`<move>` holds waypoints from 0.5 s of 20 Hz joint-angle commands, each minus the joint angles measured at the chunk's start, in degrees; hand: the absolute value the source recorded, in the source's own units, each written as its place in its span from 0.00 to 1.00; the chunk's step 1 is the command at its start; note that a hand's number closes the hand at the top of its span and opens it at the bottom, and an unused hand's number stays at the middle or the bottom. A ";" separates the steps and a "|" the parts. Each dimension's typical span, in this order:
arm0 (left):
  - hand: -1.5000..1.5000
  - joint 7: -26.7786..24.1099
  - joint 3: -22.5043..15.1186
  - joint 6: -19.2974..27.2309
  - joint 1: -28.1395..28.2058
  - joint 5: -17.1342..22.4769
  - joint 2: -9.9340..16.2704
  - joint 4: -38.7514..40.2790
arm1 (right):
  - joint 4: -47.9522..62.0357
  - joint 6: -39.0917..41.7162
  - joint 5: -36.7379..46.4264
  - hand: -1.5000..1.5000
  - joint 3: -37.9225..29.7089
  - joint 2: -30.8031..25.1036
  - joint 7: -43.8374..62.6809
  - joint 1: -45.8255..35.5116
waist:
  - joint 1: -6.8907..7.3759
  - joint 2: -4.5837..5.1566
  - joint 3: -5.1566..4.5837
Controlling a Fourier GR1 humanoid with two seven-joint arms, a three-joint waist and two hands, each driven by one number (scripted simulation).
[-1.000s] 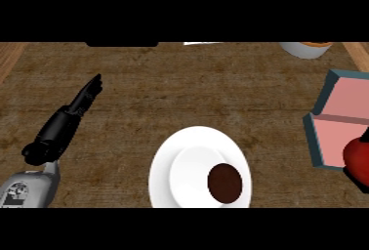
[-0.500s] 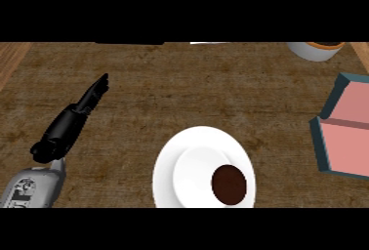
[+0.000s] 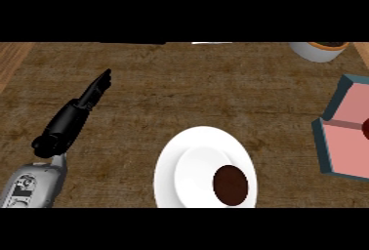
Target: Pick the tomato from the plate and place it in the cardboard box
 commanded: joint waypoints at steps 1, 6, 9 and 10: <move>0.50 1.71 0.28 0.73 -2.35 -0.36 -1.09 1.26 | 6.47 3.49 3.15 0.00 3.89 2.63 -8.38 -6.79 | -0.36 -0.08 -0.02; 0.50 -0.07 0.16 0.09 0.54 -0.55 -0.28 0.03 | 10.65 5.40 -11.23 0.00 -3.10 7.04 -13.71 -6.38 | -0.65 -0.28 0.08; 0.50 -1.12 0.14 0.16 1.58 -0.49 -0.66 1.37 | 13.90 11.49 -24.98 0.00 -8.14 13.08 -9.47 -6.06 | -1.54 -0.39 0.07; 0.50 -0.11 -0.04 0.59 0.34 -0.78 -0.83 0.27 | 16.26 13.25 -28.09 0.00 -9.42 13.78 -7.19 -6.34 | -1.34 -0.37 0.12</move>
